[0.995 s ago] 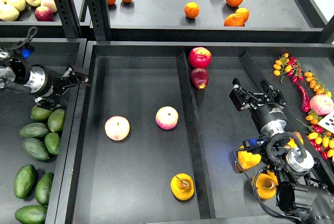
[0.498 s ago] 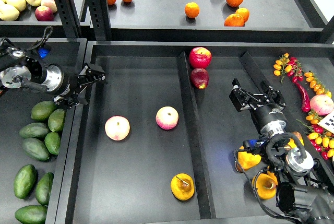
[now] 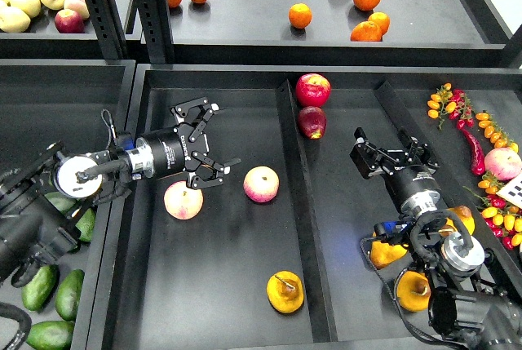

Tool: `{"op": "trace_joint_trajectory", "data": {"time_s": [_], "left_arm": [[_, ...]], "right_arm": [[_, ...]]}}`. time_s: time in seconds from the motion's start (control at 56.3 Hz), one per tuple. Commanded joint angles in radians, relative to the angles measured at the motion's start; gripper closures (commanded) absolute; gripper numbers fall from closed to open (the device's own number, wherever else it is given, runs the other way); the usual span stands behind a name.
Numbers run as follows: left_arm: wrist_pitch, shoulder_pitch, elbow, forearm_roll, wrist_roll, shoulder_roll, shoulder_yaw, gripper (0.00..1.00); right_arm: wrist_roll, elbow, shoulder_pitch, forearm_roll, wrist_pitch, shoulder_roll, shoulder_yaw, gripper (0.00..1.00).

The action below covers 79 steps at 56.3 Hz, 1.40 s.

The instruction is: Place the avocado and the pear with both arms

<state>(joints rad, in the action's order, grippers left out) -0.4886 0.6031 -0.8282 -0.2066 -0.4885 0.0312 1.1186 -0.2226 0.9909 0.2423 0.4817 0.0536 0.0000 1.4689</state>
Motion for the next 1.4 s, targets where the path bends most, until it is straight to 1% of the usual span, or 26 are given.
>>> {"op": "trace_joint_trajectory", "data": {"time_s": [0.0,0.195,0.32,0.373,0.462,0.604,0.818,0.995,1.084,1.173,1.244,1.262,1.28,1.386], "left_arm": [[0.000,-0.074,-0.055,0.035,0.000,-0.031,0.090,0.01],[0.000,-0.111,-0.086,0.096,0.000,-0.031,0.171,0.01],[0.000,-0.141,-0.114,0.130,0.000,-0.031,0.224,0.01],[0.000,-0.193,-0.160,0.150,0.000,-0.031,0.274,0.01],[0.000,-0.253,-0.212,0.174,0.000,-0.031,0.300,0.01],[0.000,-0.328,-0.278,0.210,0.000,-0.031,0.322,0.01],[0.000,-0.430,-0.370,0.240,0.000,-0.031,0.325,0.01],[0.000,-0.493,-0.408,0.243,0.000,-0.031,0.326,0.01],[0.000,-0.503,-0.420,0.245,0.000,-0.031,0.345,0.01],[0.000,-0.514,-0.437,0.245,0.000,-0.031,0.359,0.01],[0.000,-0.523,-0.443,0.245,0.000,-0.031,0.359,0.01],[0.000,-0.525,-0.445,0.245,0.000,-0.031,0.360,0.01],[0.000,-0.525,-0.445,0.245,0.000,-0.031,0.360,0.01],[0.000,-0.530,-0.445,0.245,0.000,-0.031,0.362,0.01]], "right_arm": [[-0.003,0.000,-0.003,-0.015,0.000,0.000,-0.010,0.00],[-0.004,0.000,-0.003,-0.023,0.000,-0.001,-0.027,0.00],[-0.011,0.006,-0.005,-0.023,0.005,-0.043,-0.068,0.00],[-0.029,0.011,-0.006,-0.023,0.029,-0.081,-0.110,0.00],[-0.044,0.020,-0.005,-0.025,0.052,-0.133,-0.163,0.00],[-0.052,0.032,0.008,-0.025,0.086,-0.213,-0.234,0.00],[-0.087,0.083,0.008,-0.037,0.170,-0.324,-0.340,0.00],[-0.098,0.121,-0.001,-0.121,0.311,-0.408,-0.417,0.00],[-0.119,0.126,-0.003,-0.164,0.382,-0.446,-0.450,0.00],[-0.155,0.138,-0.003,-0.183,0.435,-0.474,-0.492,0.00],[-0.199,0.152,0.000,-0.192,0.435,-0.497,-0.525,0.00],[-0.252,0.163,0.011,-0.199,0.435,-0.518,-0.560,0.00],[-0.265,0.166,0.012,-0.201,0.435,-0.522,-0.567,0.00],[-0.266,0.170,0.041,-0.206,0.435,-0.540,-0.608,0.00]]}}
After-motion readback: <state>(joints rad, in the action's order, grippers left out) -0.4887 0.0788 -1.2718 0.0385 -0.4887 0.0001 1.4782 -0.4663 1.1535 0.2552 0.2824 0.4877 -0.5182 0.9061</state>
